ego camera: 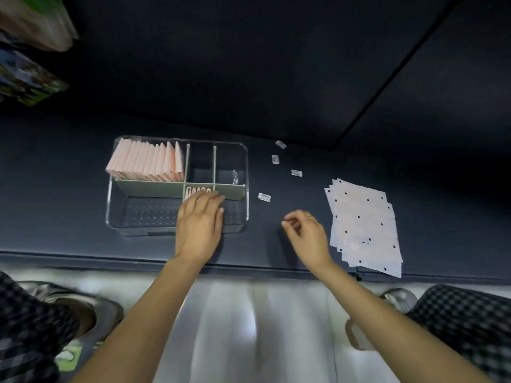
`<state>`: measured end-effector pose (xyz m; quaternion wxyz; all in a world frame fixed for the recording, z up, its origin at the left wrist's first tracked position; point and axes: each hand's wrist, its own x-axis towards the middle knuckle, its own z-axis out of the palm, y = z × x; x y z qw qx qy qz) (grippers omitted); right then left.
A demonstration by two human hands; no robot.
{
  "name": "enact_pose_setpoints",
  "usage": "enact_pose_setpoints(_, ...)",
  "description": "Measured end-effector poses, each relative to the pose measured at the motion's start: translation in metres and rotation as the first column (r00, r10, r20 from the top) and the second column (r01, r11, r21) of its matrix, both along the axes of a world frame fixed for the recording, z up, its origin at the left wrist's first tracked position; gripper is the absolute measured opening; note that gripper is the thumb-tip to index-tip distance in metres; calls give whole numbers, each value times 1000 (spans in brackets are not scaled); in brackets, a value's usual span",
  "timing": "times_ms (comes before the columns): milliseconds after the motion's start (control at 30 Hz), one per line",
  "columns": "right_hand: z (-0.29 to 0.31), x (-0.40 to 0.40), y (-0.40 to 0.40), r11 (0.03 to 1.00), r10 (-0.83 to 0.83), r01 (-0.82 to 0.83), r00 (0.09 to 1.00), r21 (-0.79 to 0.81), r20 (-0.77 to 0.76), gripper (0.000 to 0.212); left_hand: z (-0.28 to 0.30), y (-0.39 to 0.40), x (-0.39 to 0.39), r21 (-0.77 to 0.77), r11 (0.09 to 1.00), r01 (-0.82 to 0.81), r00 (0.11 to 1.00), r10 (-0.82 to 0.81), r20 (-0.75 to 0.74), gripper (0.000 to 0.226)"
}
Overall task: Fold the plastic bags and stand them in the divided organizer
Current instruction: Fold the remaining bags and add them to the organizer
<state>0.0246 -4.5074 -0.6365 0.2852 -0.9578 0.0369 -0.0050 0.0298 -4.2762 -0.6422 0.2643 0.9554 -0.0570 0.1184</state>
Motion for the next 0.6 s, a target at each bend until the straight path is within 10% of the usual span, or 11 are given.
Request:
enact_pose_setpoints(133,-19,-21,-100,972,-172,154,981,-179,-89,36,5,-40,-11,-3,958,288,951,-285,115,27)
enact_pose_setpoints(267,-33,-40,-155,948,-275,234,944,-215,-184,53,-20,-77,-29,5,882,470,852,-453,-261,35)
enact_pose_setpoints(600,-56,-44,-174,946,-323,323,946,20,-10,4,-47,-86,-40,76,879,471,820,-405,-404,44)
